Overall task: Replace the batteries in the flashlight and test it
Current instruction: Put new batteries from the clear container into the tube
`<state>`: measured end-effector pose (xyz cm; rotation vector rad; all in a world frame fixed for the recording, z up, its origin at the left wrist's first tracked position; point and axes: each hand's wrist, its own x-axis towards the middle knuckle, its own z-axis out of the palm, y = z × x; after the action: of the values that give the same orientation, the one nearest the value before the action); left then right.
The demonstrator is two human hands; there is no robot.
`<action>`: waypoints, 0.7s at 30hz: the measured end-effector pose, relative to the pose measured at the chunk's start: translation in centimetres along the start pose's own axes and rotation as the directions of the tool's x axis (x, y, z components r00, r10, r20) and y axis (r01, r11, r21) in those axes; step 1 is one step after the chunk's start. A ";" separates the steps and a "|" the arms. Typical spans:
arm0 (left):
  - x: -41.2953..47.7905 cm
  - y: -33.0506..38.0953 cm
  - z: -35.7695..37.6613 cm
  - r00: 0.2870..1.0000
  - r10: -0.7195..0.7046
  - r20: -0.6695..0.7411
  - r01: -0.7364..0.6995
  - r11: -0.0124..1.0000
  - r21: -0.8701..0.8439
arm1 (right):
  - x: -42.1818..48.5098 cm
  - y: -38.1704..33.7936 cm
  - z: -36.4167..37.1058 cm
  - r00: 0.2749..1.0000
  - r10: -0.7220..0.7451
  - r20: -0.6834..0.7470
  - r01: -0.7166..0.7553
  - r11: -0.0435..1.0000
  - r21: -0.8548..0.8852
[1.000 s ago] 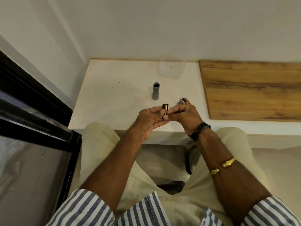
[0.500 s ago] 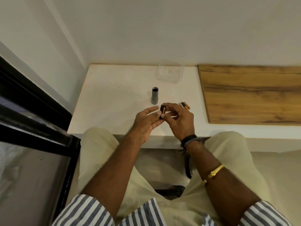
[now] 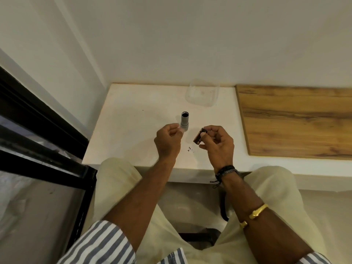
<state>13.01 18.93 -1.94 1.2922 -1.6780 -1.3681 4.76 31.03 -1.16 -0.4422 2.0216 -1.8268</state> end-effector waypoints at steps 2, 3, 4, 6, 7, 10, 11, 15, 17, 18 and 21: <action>1.3 0.2 0.4 0.996 0.085 -0.010 -0.083 0.990 0.112 | 0.2 0.1 -0.1 1.000 0.018 -0.004 -0.018 1.000 0.010; 1.9 0.2 0.6 0.994 0.109 0.012 -0.110 0.982 0.152 | 0.3 0.1 -0.1 1.000 0.023 -0.005 -0.023 1.000 0.011; 2.4 0.3 0.8 0.991 0.129 0.038 -0.134 0.973 0.187 | 0.3 0.2 -0.1 1.000 0.026 -0.003 -0.026 1.000 0.010; 3.1 0.4 1.3 0.983 0.161 0.088 -0.177 0.957 0.231 | 0.4 0.4 0.0 0.999 0.035 0.002 -0.035 0.999 0.012; 3.4 0.4 1.5 0.979 0.172 0.105 -0.193 0.952 0.239 | 0.5 0.5 0.1 0.999 0.041 0.005 -0.041 0.999 0.012; 3.8 0.4 1.9 0.975 0.186 0.124 -0.212 0.946 0.244 | 0.5 0.7 0.2 0.999 0.042 0.003 -0.042 0.999 -0.025; 3.8 0.4 2.0 0.975 0.184 0.125 -0.210 0.949 0.236 | 0.5 0.7 0.3 0.999 0.044 0.000 -0.044 0.999 -0.032; 3.5 0.4 2.2 0.972 0.199 0.123 -0.219 0.960 0.177 | 0.4 0.7 0.3 0.998 0.058 -0.017 -0.059 0.998 -0.023; 2.9 0.7 2.0 0.969 0.215 0.118 -0.233 0.958 0.167 | 0.4 0.5 0.3 0.998 0.055 -0.022 -0.055 0.998 -0.032; 2.5 0.9 1.8 0.967 0.228 0.117 -0.245 0.956 0.162 | 0.4 0.4 0.3 0.998 0.050 -0.026 -0.051 0.998 -0.034; 0.4 1.2 0.8 0.948 0.290 0.133 -0.308 0.940 0.149 | 0.1 -0.1 0.2 0.999 0.031 -0.041 -0.033 0.999 -0.037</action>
<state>11.86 18.86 -1.06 1.0097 -2.0082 -1.1535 4.75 30.80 -1.07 -0.3840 2.0815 -1.7950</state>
